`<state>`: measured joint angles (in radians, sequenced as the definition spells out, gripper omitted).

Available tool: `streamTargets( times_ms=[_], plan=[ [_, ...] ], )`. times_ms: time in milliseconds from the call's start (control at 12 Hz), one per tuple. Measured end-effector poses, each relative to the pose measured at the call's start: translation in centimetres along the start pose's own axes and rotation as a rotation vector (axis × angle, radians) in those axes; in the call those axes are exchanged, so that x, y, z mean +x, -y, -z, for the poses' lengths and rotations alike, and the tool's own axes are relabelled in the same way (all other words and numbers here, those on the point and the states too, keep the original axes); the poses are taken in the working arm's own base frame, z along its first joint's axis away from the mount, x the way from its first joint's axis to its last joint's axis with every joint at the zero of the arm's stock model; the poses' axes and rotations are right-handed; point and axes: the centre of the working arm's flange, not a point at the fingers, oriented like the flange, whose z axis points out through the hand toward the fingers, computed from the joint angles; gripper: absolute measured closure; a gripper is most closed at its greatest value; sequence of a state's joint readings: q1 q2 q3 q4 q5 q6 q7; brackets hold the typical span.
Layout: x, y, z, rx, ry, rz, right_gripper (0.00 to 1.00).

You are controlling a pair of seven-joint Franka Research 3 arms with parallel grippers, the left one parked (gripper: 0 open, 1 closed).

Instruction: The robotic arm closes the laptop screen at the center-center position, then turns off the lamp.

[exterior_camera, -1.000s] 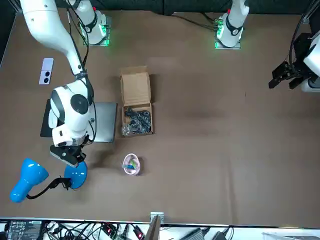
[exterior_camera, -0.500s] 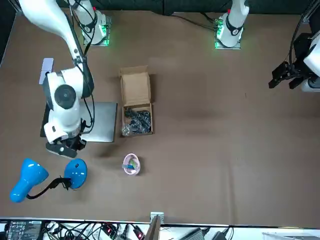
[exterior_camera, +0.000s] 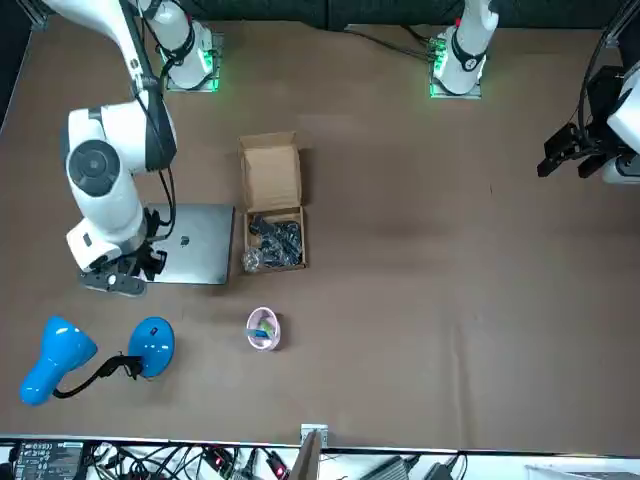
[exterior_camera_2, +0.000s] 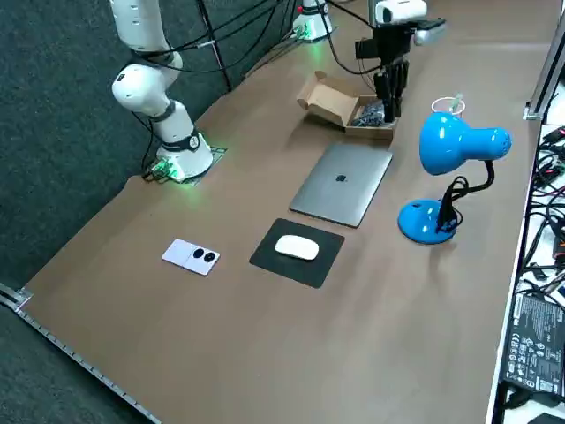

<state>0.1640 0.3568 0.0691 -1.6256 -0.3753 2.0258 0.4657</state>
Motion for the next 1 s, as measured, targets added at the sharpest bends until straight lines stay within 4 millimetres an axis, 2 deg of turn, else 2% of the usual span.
streamTargets(
  times_ms=[167,250,417,500,667,1000],
  plan=[
    [-0.7,-0.8,1.7,0.024,0.044,0.052,0.50],
    [-1.3,-1.5,3.4,0.051,0.069,0.101,0.27],
    [-1.9,-2.3,4.9,0.088,0.100,0.135,0.03],
    [-2.2,-2.9,5.6,0.117,0.117,0.143,0.00],
    [-3.1,-4.5,7.3,0.176,0.169,0.129,0.00],
    [-5.0,-7.8,12.1,0.206,0.182,0.112,0.00]
  ],
)
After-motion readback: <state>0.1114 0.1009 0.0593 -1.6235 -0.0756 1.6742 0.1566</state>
